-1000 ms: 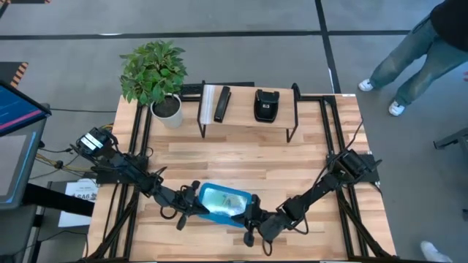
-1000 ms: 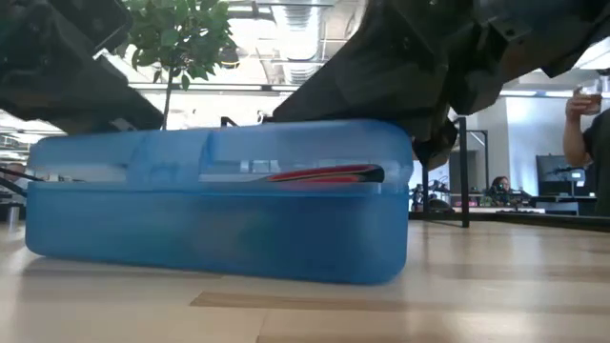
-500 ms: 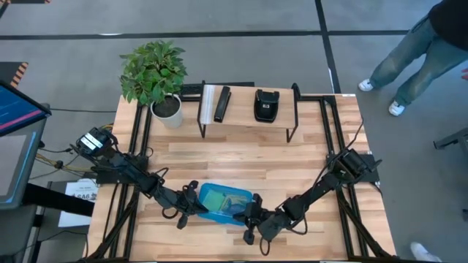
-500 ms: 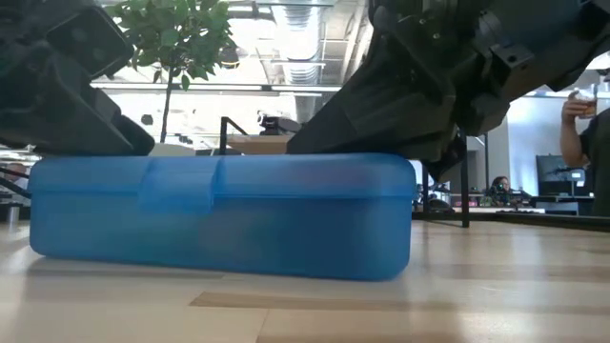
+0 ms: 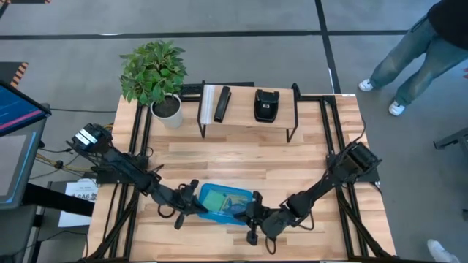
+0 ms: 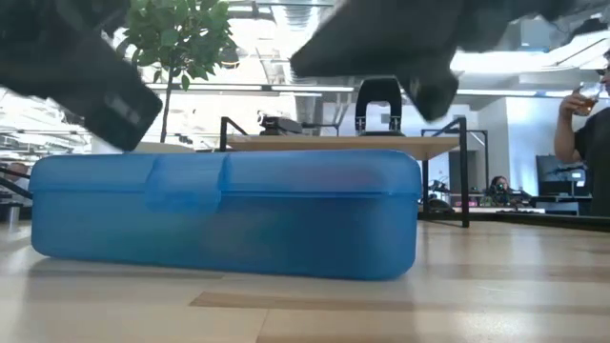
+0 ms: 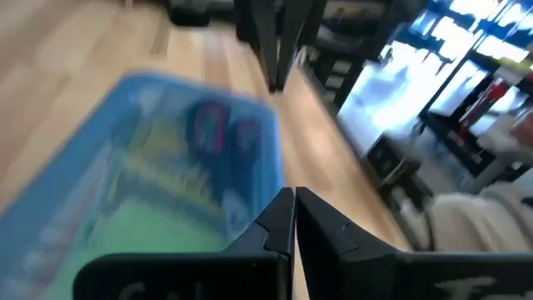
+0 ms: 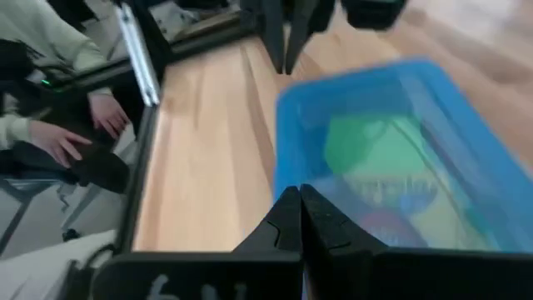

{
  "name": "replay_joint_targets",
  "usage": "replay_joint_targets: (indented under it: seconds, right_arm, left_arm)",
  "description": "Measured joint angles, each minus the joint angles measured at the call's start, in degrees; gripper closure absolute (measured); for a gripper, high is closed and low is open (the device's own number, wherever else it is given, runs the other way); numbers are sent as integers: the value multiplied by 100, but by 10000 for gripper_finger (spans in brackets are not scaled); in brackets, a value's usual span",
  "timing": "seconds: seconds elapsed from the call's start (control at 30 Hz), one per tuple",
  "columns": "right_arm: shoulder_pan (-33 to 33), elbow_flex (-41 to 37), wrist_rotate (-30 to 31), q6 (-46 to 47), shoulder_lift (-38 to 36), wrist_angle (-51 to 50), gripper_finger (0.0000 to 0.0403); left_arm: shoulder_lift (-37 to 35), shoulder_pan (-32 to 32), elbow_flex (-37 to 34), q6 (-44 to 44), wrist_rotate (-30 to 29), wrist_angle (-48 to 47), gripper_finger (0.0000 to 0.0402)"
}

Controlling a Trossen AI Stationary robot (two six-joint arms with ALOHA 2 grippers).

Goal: Pack school essentials
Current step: Return to Home Position

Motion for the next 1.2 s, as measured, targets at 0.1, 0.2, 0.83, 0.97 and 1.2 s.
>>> replay_joint_targets:
  seconds: [0.1, 0.2, 0.83, 0.97, 1.2]
  right_arm:
    - [11, 2, 10, -317, -238, -25, 395]
    - [54, 0, 65, -754, -541, 6, 395]
    - [42, -22, 681, -2752, -3139, -2098, 395]
    - [66, -22, 911, -2664, -3510, -2667, 395]
    - [317, -724, 1559, -2506, -4163, -2721, 395]
  left_arm:
    - [-355, 2, 2, 182, 14, 6, 402]
    - [-853, 2, 2, 429, 139, -41, 401]
    - [-4626, 1014, 2, 2245, -1183, -2041, 401]
    - [-5226, 1581, 2, 2346, -902, -2344, 402]
    - [-6059, 2537, 4, 2139, -76, -3331, 402]
